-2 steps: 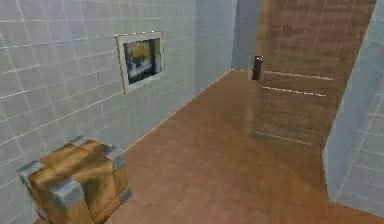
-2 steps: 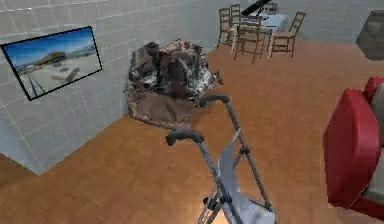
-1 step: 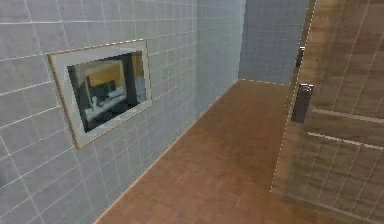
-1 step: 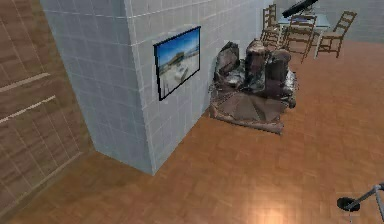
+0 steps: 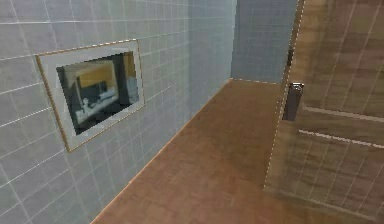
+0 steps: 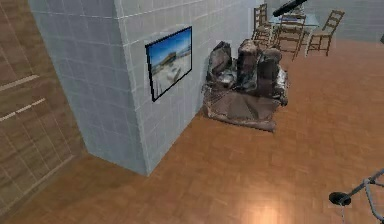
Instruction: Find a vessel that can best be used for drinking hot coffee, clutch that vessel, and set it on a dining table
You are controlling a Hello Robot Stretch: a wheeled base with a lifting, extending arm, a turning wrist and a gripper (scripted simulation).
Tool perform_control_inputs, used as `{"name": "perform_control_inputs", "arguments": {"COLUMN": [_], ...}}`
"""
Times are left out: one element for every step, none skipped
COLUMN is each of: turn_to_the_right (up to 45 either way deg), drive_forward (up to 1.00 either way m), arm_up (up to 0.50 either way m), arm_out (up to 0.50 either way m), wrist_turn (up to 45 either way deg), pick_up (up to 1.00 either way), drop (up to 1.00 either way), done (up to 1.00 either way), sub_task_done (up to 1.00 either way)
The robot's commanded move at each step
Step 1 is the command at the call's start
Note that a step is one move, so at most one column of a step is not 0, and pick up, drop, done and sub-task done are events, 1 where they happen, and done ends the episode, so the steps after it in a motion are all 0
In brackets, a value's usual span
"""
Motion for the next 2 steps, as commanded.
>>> {"name": "perform_control_inputs", "arguments": {"turn_to_the_right": [45.0, 24.0], "drive_forward": [0.0, 0.0], "arm_up": [0.0, 0.0], "arm_out": [0.0, 0.0], "wrist_turn": [0.0, 0.0], "pick_up": [0.0, 0.0], "drop": [0.0, 0.0], "done": [0.0, 0.0], "sub_task_done": [0.0, 0.0]}}
